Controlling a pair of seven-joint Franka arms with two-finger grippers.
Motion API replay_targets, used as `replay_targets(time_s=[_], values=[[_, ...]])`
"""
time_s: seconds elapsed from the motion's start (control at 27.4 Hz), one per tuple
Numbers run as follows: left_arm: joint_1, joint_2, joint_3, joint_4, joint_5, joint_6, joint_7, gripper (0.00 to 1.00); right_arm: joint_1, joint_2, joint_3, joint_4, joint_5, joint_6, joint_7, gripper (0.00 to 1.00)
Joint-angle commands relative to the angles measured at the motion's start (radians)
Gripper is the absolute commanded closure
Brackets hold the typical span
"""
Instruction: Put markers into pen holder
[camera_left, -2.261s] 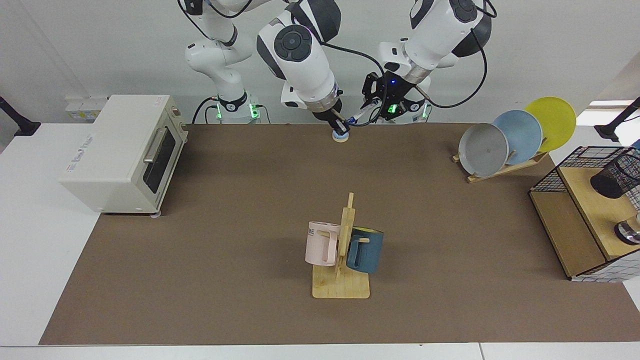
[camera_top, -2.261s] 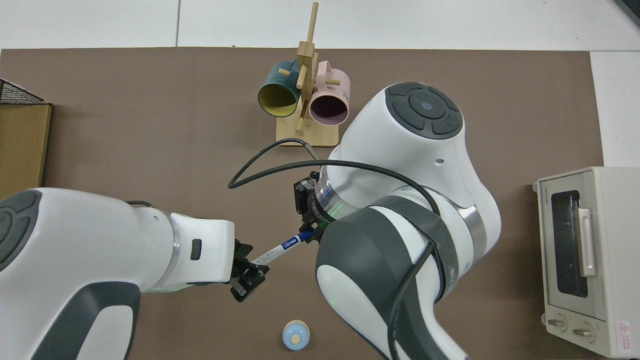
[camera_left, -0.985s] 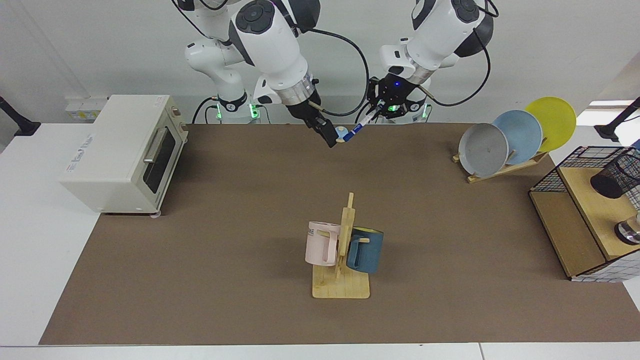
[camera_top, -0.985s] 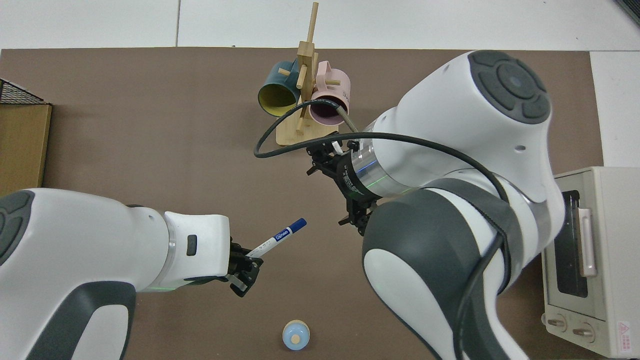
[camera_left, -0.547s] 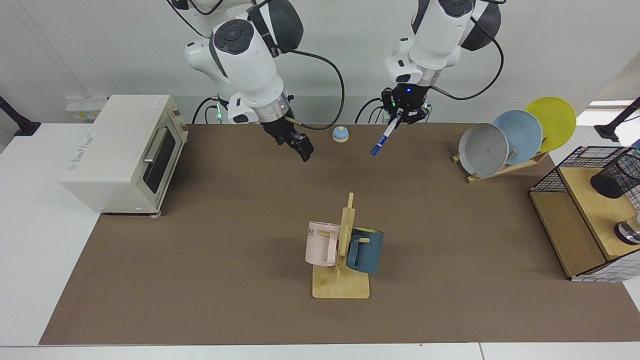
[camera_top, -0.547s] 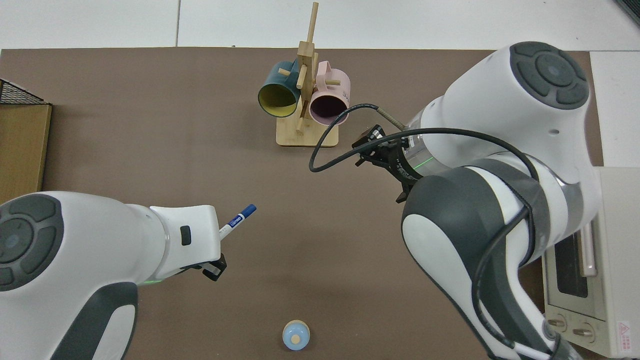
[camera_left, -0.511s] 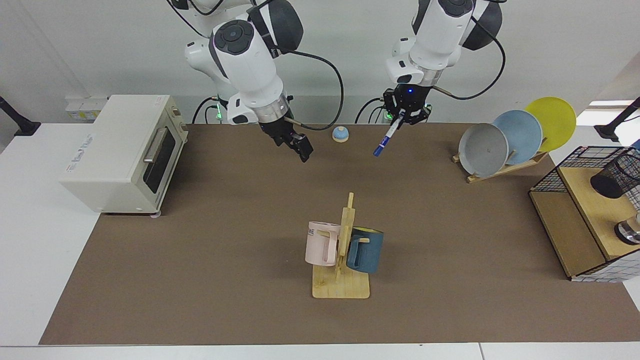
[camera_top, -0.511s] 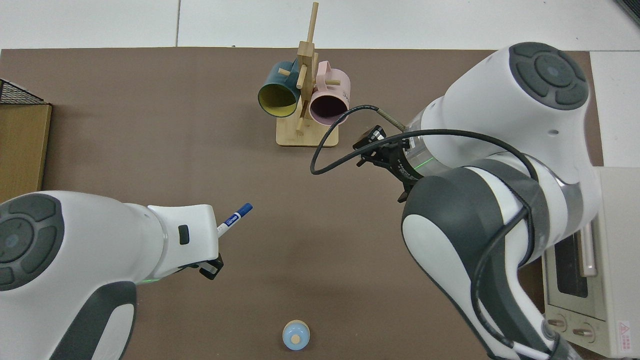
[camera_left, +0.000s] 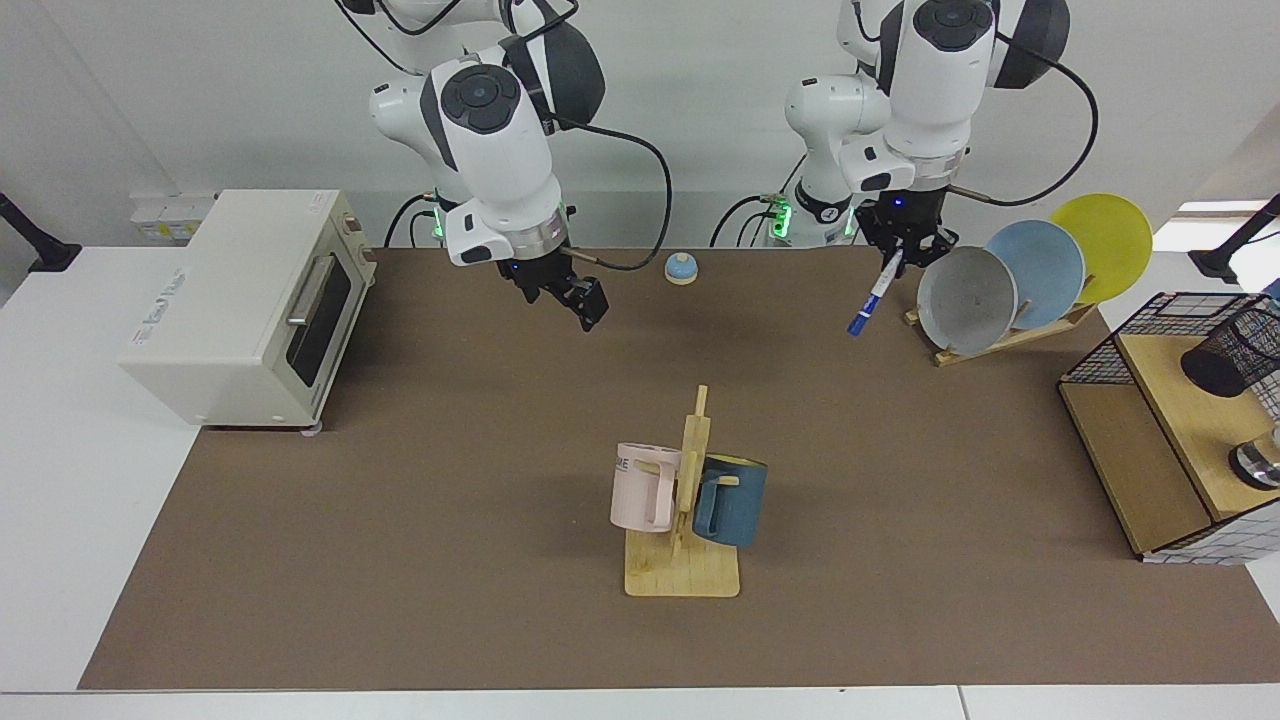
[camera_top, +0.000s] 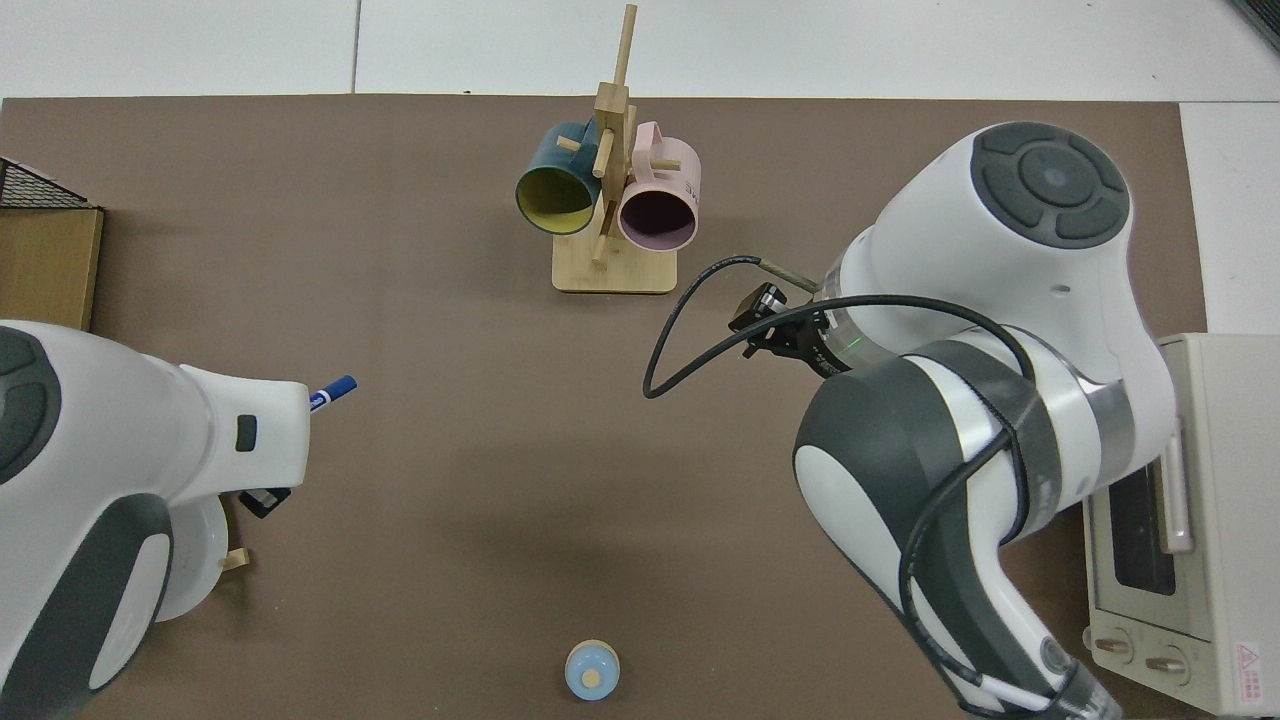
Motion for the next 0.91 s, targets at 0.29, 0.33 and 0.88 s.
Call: replay_targets(time_s=[0.29,0.33,0.88], values=[[0.083,0.136,0.004,0.192,0.353,-0.067,0.301,1.0,-0.032,-0.036,0.01,-0.057,-0.031,0.034,-0.058,0.0],[0.095,0.137,0.004,0.193,0.369,-0.059,0.325,1.0,-0.034,-0.036,0.01,-0.057,-0.031,0.04,-0.058,0.0],[0.212,0.2,0.004,0.281,0.454,-0.005,0.535,1.0,-0.183,-0.034,0.009,-0.004,-0.158,0.045,-0.627,0.0]])
